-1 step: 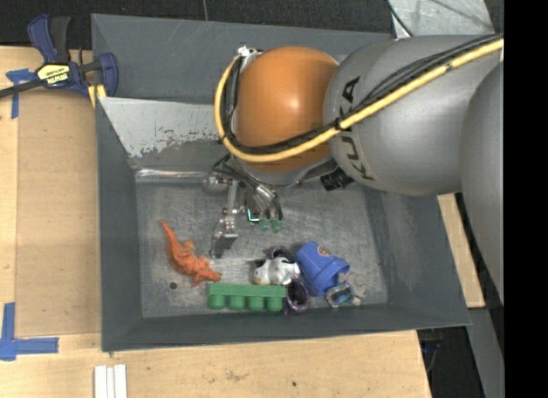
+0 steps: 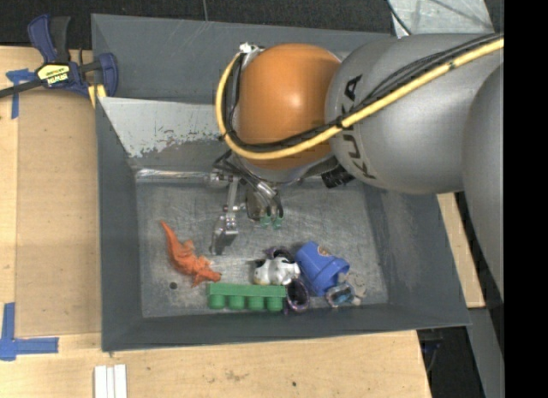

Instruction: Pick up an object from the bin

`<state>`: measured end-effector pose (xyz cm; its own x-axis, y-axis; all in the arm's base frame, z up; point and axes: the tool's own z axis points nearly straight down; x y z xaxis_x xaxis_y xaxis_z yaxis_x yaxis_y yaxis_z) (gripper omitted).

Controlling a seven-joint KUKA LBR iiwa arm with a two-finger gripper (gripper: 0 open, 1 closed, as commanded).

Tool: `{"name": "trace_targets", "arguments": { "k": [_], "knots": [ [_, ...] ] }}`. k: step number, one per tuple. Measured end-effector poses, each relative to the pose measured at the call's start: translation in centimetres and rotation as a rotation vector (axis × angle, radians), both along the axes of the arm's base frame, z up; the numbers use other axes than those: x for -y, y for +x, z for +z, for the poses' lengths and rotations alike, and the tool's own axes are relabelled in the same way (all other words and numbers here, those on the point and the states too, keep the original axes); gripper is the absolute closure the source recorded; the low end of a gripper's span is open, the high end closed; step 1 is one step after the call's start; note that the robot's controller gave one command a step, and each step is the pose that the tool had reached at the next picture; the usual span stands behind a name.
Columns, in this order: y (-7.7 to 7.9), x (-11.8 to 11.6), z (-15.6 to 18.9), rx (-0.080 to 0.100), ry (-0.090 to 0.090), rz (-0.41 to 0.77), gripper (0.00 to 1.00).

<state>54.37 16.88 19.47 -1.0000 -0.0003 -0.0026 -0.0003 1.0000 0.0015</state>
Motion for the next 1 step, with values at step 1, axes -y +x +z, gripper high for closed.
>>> {"name": "trace_targets", "arguments": {
  "k": [1],
  "knots": [
    [-1.91, -1.42, -6.44, 0.004, 0.001, -0.064, 0.00]
  ]
}}
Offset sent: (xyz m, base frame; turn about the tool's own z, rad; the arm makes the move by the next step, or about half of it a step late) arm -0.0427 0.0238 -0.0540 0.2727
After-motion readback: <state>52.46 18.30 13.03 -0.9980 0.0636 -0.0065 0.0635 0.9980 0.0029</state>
